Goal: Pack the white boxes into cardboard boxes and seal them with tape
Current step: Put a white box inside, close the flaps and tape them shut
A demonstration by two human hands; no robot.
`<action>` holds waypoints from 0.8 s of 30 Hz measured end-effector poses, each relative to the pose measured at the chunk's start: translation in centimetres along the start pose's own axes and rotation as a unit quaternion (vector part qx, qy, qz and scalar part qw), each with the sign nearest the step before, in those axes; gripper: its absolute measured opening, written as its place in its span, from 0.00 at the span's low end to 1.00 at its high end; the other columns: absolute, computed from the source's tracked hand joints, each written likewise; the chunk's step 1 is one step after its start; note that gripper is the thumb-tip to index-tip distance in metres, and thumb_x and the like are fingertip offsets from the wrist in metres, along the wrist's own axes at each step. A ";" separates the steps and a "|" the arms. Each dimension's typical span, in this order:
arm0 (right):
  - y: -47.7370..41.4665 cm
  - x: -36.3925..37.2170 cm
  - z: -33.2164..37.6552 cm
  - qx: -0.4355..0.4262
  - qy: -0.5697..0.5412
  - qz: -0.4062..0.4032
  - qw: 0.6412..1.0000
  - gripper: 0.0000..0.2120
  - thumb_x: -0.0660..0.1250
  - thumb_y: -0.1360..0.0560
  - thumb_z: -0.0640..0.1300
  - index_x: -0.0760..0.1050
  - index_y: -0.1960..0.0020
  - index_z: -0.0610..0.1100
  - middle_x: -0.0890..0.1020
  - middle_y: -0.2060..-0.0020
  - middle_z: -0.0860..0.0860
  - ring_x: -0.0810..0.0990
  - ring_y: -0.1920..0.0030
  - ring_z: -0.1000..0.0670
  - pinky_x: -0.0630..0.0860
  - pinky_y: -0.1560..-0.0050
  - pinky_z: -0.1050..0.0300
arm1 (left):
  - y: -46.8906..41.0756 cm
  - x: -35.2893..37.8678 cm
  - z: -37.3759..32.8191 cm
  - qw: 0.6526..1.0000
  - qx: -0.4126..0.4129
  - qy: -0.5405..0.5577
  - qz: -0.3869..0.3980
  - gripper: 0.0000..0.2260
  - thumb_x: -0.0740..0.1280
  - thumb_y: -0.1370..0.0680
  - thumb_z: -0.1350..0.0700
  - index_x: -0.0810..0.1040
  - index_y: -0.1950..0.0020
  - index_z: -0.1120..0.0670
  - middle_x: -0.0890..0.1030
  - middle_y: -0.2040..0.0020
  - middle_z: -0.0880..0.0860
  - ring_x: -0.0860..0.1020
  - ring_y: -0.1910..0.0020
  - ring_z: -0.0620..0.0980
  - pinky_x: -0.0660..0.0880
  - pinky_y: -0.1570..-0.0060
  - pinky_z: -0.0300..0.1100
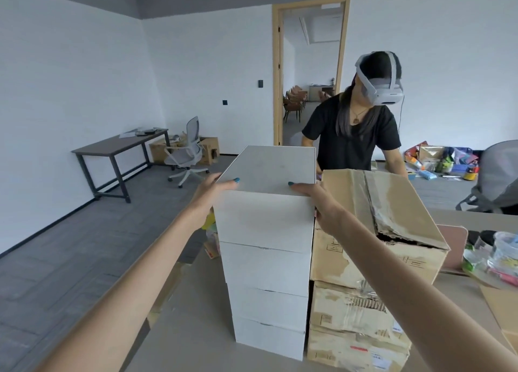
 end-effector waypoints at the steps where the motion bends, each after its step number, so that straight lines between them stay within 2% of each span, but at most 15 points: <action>1: 0.1 0.2 -0.3 0.003 -0.018 -0.003 1.000 0.34 0.74 0.39 0.47 0.69 0.34 0.45 0.81 0.41 0.43 0.83 0.46 0.45 0.82 0.59 0.54 | 0.0 0.1 0.2 0.999 -0.002 0.032 0.006 0.15 0.72 0.25 0.57 0.78 0.39 0.52 0.85 0.46 0.52 0.83 0.49 0.51 0.75 0.60 0.41; 4: 0.5 0.5 -0.4 -0.007 -0.043 -0.018 0.999 0.30 0.73 0.36 0.45 0.69 0.35 0.45 0.79 0.40 0.43 0.82 0.43 0.42 0.80 0.50 0.47 | -0.2 0.1 0.5 0.997 0.005 0.073 0.004 0.16 0.73 0.26 0.58 0.78 0.39 0.52 0.85 0.47 0.52 0.84 0.52 0.51 0.76 0.63 0.40; 7: 0.7 1.0 -0.3 -0.026 -0.057 -0.008 0.998 0.31 0.72 0.37 0.45 0.71 0.35 0.45 0.79 0.39 0.42 0.81 0.42 0.41 0.80 0.48 0.47 | -0.2 -0.4 -0.2 0.996 0.025 0.081 0.006 0.16 0.73 0.26 0.58 0.79 0.39 0.52 0.85 0.47 0.52 0.84 0.51 0.51 0.77 0.60 0.41; 10: 1.4 1.6 0.8 -0.049 -0.059 -0.013 0.997 0.31 0.73 0.38 0.46 0.72 0.35 0.47 0.81 0.40 0.44 0.82 0.42 0.43 0.79 0.42 0.44 | 0.1 -1.1 -1.8 0.995 0.047 0.088 0.007 0.16 0.73 0.26 0.59 0.80 0.39 0.51 0.85 0.48 0.49 0.84 0.53 0.47 0.77 0.63 0.37; 11: 1.6 1.8 1.5 -0.063 -0.056 -0.009 0.996 0.30 0.73 0.37 0.46 0.73 0.35 0.47 0.81 0.40 0.45 0.82 0.43 0.43 0.79 0.42 0.44 | 0.2 -1.3 -2.5 0.994 0.060 0.090 0.010 0.17 0.73 0.26 0.59 0.79 0.38 0.51 0.85 0.47 0.49 0.84 0.51 0.47 0.77 0.62 0.37; 14: 3.1 2.7 4.6 -0.123 -0.043 0.007 0.992 0.17 0.70 0.30 0.40 0.78 0.42 0.50 0.82 0.43 0.48 0.83 0.45 0.47 0.80 0.50 0.52 | 0.6 -2.0 -4.8 0.990 0.109 0.092 0.011 0.22 0.76 0.30 0.53 0.79 0.36 0.49 0.83 0.42 0.49 0.82 0.44 0.48 0.76 0.51 0.41; 17: 5.0 2.5 7.2 -0.167 -0.025 -0.015 0.986 0.20 0.72 0.31 0.42 0.77 0.40 0.54 0.77 0.36 0.47 0.81 0.42 0.50 0.80 0.55 0.57 | 1.7 -2.4 -7.3 0.984 0.144 0.105 0.007 0.29 0.77 0.36 0.47 0.78 0.35 0.46 0.82 0.39 0.47 0.81 0.41 0.48 0.76 0.43 0.45; 19: 6.7 2.4 8.5 -0.184 -0.026 -0.019 0.982 0.22 0.71 0.29 0.40 0.74 0.36 0.52 0.80 0.40 0.49 0.83 0.46 0.52 0.79 0.59 0.61 | 2.8 -2.3 -8.7 0.978 0.172 0.116 0.007 0.30 0.77 0.37 0.46 0.77 0.35 0.44 0.81 0.39 0.46 0.80 0.40 0.47 0.75 0.39 0.47; 22: 9.9 1.5 10.5 -0.232 -0.003 -0.024 0.972 0.23 0.71 0.29 0.39 0.74 0.36 0.52 0.82 0.43 0.52 0.83 0.48 0.53 0.78 0.60 0.62 | 4.8 -1.0 -9.8 0.968 0.209 0.137 0.024 0.27 0.77 0.32 0.50 0.76 0.34 0.45 0.82 0.40 0.44 0.80 0.40 0.46 0.75 0.39 0.45; 24: 12.4 0.7 11.1 -0.260 0.012 -0.032 0.965 0.24 0.71 0.32 0.42 0.75 0.37 0.52 0.82 0.43 0.51 0.83 0.48 0.53 0.78 0.57 0.60 | 6.5 0.3 -10.1 0.960 0.229 0.160 0.032 0.22 0.76 0.28 0.56 0.77 0.35 0.46 0.84 0.44 0.42 0.81 0.44 0.43 0.76 0.45 0.40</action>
Point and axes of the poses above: each hand's wrist, its own y-axis away from the middle knuckle, its own x-axis out of the palm, z = x × y, the point moved 9 cm from there along -y, towards the middle knuckle
